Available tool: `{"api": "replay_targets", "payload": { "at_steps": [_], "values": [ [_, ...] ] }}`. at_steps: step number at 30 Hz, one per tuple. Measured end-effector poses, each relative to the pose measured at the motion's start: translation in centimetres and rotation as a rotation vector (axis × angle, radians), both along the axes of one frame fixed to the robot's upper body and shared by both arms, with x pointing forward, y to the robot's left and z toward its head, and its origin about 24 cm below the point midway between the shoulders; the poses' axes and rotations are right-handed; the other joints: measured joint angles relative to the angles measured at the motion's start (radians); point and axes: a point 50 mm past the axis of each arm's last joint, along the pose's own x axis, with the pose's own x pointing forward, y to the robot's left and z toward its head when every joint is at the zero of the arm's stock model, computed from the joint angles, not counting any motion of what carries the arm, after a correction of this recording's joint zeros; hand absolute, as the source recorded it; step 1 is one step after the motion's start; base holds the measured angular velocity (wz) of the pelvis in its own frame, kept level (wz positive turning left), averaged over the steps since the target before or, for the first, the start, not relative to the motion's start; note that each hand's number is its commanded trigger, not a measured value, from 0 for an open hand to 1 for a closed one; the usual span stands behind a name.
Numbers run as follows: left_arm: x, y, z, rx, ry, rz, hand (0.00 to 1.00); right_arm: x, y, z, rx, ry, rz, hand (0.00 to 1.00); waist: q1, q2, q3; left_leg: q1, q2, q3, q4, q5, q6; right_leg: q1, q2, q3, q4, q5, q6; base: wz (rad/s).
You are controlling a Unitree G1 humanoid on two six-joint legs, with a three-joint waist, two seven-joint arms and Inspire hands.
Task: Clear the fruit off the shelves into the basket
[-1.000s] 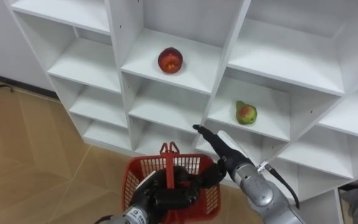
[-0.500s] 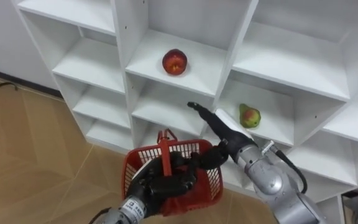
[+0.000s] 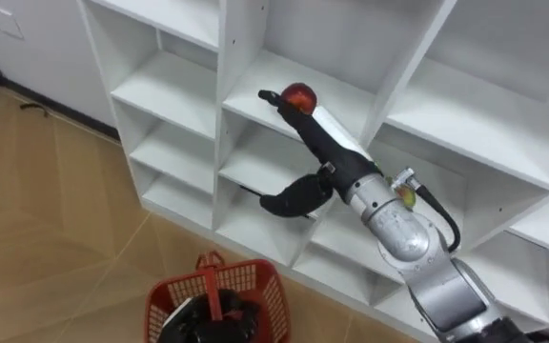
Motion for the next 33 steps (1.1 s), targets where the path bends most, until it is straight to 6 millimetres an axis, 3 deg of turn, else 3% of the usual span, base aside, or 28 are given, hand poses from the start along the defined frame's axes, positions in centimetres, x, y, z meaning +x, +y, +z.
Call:
{"api": "replay_targets", "payload": {
  "at_steps": [9, 13, 20, 23, 27, 33],
  "values": [
    [-0.9, 1.4, -0.8, 0.048, 0.047, 0.030, 1.00, 1.4, 0.5, 2.2, 0.090, -0.071, -0.025, 0.00, 0.006, 0.009, 0.0071, 0.029, -0.002, -0.010, -0.009, 0.000, 0.000, 0.033, 0.000, -0.010, -0.004, 0.000, 0.000, 0.03],
    [-1.0, 1.7, -0.9, 0.075, 0.051, 0.021, 1.00, 2.2, 0.8, 2.1, 0.096, -0.074, -0.053, 0.00, 0.013, 0.005, 0.0073, 0.032, -0.001, -0.011, -0.016, 0.002, -0.003, 0.034, 0.000, -0.020, -0.004, 0.000, 0.000, 0.00],
    [-0.7, 1.7, -0.9, 0.089, 0.044, 0.014, 1.00, 2.9, 0.2, 1.3, 0.068, -0.068, -0.120, 0.00, 0.045, -0.008, 0.0048, 0.037, 0.000, -0.022, -0.019, 0.009, -0.006, 0.037, 0.000, -0.045, -0.005, 0.000, 0.000, 0.06],
    [-0.8, 1.9, -0.8, 0.094, 0.045, 0.016, 1.00, 4.2, -0.4, 1.5, 0.042, -0.083, -0.173, 0.00, 0.057, -0.021, 0.0081, 0.036, 0.000, -0.026, -0.019, 0.011, -0.007, 0.036, 0.001, -0.047, -0.005, 0.000, 0.000, 0.02],
    [-0.9, 2.2, -0.8, 0.095, 0.045, 0.032, 1.00, 5.0, -0.4, 2.7, 0.050, -0.135, -0.204, 0.00, 0.060, -0.036, 0.0029, 0.037, -0.002, -0.027, -0.021, 0.011, -0.007, 0.042, 0.001, -0.048, -0.017, 0.000, 0.000, 0.01],
    [-1.0, 2.5, -0.8, 0.093, 0.047, 0.050, 1.00, 5.1, -0.7, 2.7, 0.054, -0.150, -0.236, 0.00, 0.059, -0.042, 0.0028, 0.036, -0.006, -0.037, -0.018, 0.011, -0.007, 0.048, 0.000, -0.050, -0.018, 0.000, 0.000, 0.04]
  ]
}}
